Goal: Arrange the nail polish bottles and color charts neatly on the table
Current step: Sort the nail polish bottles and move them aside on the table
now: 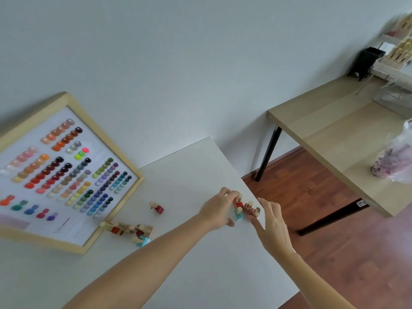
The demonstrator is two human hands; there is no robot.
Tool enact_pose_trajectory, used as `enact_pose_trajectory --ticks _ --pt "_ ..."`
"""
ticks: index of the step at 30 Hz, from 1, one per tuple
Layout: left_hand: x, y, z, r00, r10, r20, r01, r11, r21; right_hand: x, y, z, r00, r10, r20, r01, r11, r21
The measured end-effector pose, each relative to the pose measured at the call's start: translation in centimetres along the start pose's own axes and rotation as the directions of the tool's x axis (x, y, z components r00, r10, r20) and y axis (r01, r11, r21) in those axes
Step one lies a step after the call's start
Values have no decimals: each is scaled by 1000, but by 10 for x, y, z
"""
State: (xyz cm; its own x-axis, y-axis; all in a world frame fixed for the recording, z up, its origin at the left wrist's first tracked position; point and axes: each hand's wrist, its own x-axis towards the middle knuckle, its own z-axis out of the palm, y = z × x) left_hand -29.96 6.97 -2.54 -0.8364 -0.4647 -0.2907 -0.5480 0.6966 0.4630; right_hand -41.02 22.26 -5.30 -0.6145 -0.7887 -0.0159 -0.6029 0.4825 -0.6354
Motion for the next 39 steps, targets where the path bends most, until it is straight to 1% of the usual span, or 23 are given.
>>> enact_pose_trajectory --ticks 3,5,9,12,14,17,19,23,27,31,34,39 --pt "-35 -28 -16 999 -10 -38 9 1000 -19 -18 -15 11 990 -123 -65 122 992 -13" --pt "-65 -55 -27 997 -30 -75 27 999 -42 -27 -31 25 978 -204 -43 204 979 -4" --pt "-131 -113 -48 973 -131 -190 125 991 -45 -38 -72 61 953 -292 83 289 956 43" --pt "-176 -156 -56 915 -249 -317 244 968 -56 -43 -105 90 919 -341 197 335 940 65" --pt "-200 -182 -57 872 -319 -372 330 943 -36 -45 -126 110 886 -380 266 379 924 55" --pt "-223 -213 -55 838 -390 -381 424 906 6 -46 -155 136 840 -417 347 432 901 37" --pt "-228 -229 -53 839 -404 -366 449 892 46 -46 -170 151 813 -430 392 459 888 24" --pt "-223 -248 -48 887 -356 -294 420 887 194 -42 -191 173 775 -424 469 494 869 -31" --pt "-207 -259 -44 925 -264 -272 342 892 294 -38 -207 188 770 -375 516 478 875 -79" --pt "-197 -264 -45 955 -176 -240 249 915 316 -35 -215 198 792 -341 506 434 898 -73" --pt "-195 -267 -46 966 -159 -204 219 922 319 -33 -216 203 803 -346 485 423 905 -54" --pt "-195 -267 -45 978 -127 -168 175 933 314 -31 -212 208 799 -354 486 429 902 -49"
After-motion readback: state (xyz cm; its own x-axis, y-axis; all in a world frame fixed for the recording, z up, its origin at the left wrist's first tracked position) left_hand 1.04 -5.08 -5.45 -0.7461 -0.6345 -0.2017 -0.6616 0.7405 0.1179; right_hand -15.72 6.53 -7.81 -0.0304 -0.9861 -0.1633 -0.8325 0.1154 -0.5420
